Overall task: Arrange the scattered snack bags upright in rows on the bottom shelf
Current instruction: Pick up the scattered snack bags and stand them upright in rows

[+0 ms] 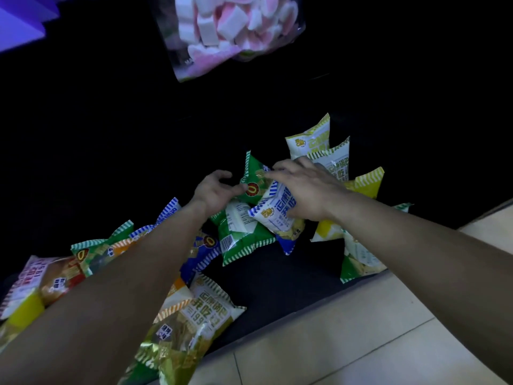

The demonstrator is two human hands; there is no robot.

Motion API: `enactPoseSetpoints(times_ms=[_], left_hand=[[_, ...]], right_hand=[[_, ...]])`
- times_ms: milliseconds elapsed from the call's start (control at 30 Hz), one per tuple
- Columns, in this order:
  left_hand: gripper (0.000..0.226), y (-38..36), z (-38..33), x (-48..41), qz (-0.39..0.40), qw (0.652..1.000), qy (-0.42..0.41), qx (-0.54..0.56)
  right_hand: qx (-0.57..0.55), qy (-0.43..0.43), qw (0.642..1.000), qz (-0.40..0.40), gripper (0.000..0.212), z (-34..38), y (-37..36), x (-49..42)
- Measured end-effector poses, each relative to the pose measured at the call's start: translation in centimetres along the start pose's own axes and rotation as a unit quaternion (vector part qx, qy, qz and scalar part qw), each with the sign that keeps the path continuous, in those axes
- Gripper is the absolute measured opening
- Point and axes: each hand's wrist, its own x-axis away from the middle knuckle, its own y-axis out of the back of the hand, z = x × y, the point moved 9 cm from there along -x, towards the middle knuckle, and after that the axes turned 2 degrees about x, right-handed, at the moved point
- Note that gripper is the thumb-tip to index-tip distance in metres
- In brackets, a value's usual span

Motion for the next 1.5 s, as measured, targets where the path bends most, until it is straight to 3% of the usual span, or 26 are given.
enactPoseSetpoints(times_ms=[100, 267, 433, 567, 733, 1067, 1233, 1367, 1500], left_hand=[[0.073, -1.5, -0.1, -1.1, 0.039, 0.999, 0.028, 0.015], [0.085, -3.2, 0.5, -2.3, 0.051, 0.996, 0.059, 0.039], [0.074, -3.0, -1.7, -3.3, 0.015, 0.999, -0.036, -0.019], [0.060, -0.9, -6.0, -3.2, -0.031, 0.971, -0.151, -0.181], [0.056, -0.7, -6.3, -3.2, -0.059, 0.948, -0.201, -0.241], [0.041, -1.1, -5.9, -5.4, -0.038, 0.970, -0.199, -0.132], [0.048, -0.7, -6.1, -5.8, 0.013, 0.981, -0.162, -0.105], [0.051, 2.4, -6.2, -3.7, -0.020, 0.986, -0.153, -0.059], [0.048, 5.7, -4.1, 0.3, -0.055, 0.983, -0.129, -0.117]], right_hand=[[0.047, 0.019, 0.998, 0.040, 0.099, 0.6, -1.4, -1.3], [0.092, 0.009, 0.995, 0.025, 0.088, 0.3, -1.6, -1.6], [0.047, -0.044, 0.998, 0.024, 0.079, -0.7, -1.4, -1.4], [-0.011, -0.104, 0.994, -0.035, 0.074, -1.9, -0.9, -1.2], [-0.081, -0.162, 0.980, -0.085, 0.070, -2.5, -0.9, -1.9], [-0.089, -0.157, 0.981, -0.068, 0.062, -2.2, -1.4, -3.4], [-0.061, -0.168, 0.982, -0.061, 0.074, -1.9, -1.6, -2.9], [-0.041, -0.176, 0.982, -0.059, 0.070, -1.8, -0.2, -1.3], [-0.047, -0.178, 0.980, -0.071, 0.066, -2.1, 2.6, 2.2]])
